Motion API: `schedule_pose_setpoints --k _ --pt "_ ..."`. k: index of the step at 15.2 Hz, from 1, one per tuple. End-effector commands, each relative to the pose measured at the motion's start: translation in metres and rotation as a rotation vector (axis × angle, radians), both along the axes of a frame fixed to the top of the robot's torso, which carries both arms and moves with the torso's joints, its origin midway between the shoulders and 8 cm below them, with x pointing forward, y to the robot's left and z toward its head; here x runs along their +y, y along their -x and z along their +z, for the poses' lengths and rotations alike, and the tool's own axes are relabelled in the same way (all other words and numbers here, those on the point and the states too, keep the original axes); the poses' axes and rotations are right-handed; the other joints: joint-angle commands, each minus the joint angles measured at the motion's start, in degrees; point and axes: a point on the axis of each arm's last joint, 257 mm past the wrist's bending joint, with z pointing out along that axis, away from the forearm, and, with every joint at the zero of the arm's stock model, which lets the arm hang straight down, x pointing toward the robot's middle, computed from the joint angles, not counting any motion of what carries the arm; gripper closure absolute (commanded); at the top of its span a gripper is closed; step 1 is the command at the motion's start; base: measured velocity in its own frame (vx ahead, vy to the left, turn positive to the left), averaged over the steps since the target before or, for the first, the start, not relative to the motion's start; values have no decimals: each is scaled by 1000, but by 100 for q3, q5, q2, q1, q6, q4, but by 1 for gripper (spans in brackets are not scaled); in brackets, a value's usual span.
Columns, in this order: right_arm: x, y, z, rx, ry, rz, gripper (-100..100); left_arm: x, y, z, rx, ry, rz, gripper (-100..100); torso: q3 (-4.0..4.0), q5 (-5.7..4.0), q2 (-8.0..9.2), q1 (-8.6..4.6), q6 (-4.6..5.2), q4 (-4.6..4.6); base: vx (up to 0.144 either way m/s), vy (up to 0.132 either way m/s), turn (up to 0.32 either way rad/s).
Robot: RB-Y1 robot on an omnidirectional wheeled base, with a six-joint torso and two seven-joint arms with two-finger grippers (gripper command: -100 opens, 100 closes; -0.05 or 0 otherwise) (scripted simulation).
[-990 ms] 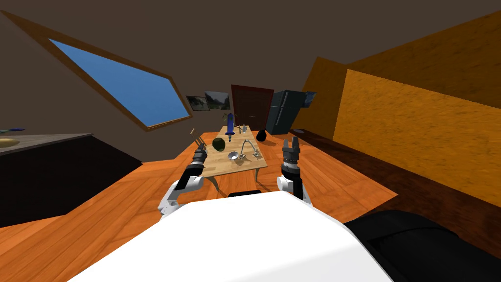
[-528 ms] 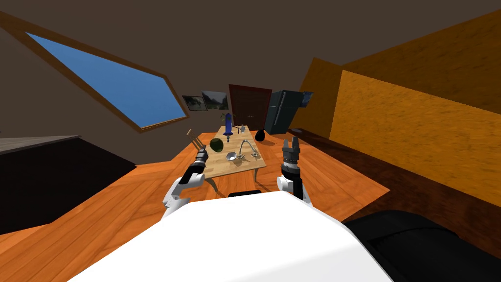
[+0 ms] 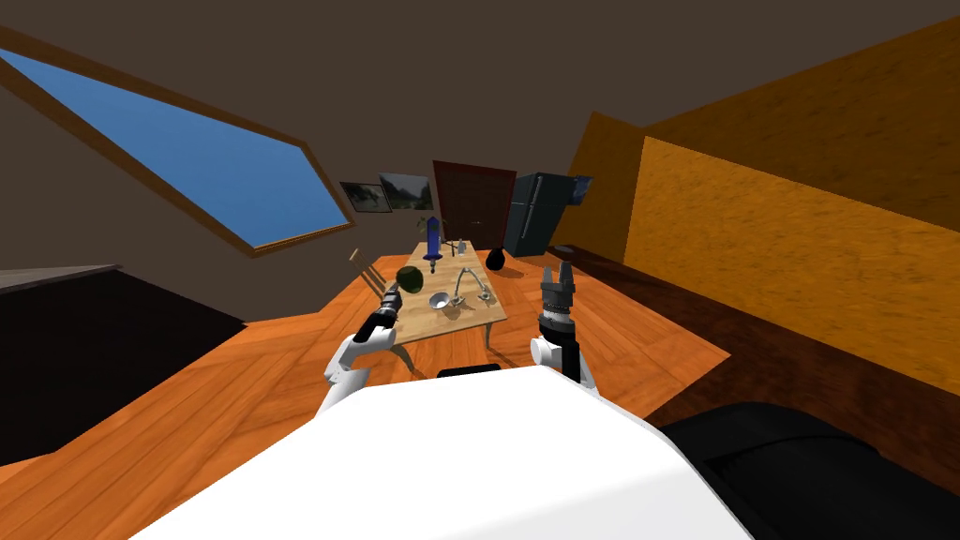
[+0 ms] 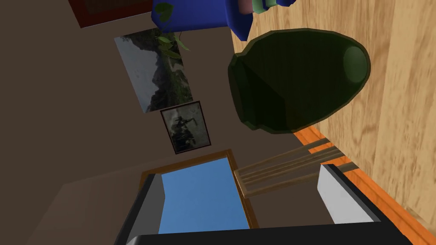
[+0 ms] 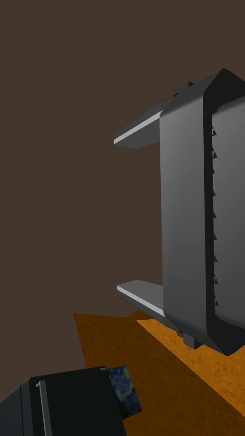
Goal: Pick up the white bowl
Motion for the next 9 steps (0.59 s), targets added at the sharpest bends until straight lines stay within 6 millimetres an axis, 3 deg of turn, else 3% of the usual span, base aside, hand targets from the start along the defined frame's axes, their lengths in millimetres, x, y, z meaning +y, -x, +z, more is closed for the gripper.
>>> schedule_pose_setpoints --k 1,5,6,9 --pt "0 0 0 0 0 0 0 1 -3 -13 49 16 12 -100 0 0 0 0 0 0 11 -21 -68" --pt "0 0 0 0 0 0 0 4 -5 -34 115 38 27 -100 0 -1 0 -1 -1 0 13 -17 -43" --pt "0 0 0 0 0 0 0 6 -9 -48 160 56 39 -100 0 0 0 0 -2 0 12 -17 -60" --pt "0 0 0 0 0 0 0 7 -9 -67 223 79 53 -100 -1 0 -1 -3 0 0 16 -22 -69"
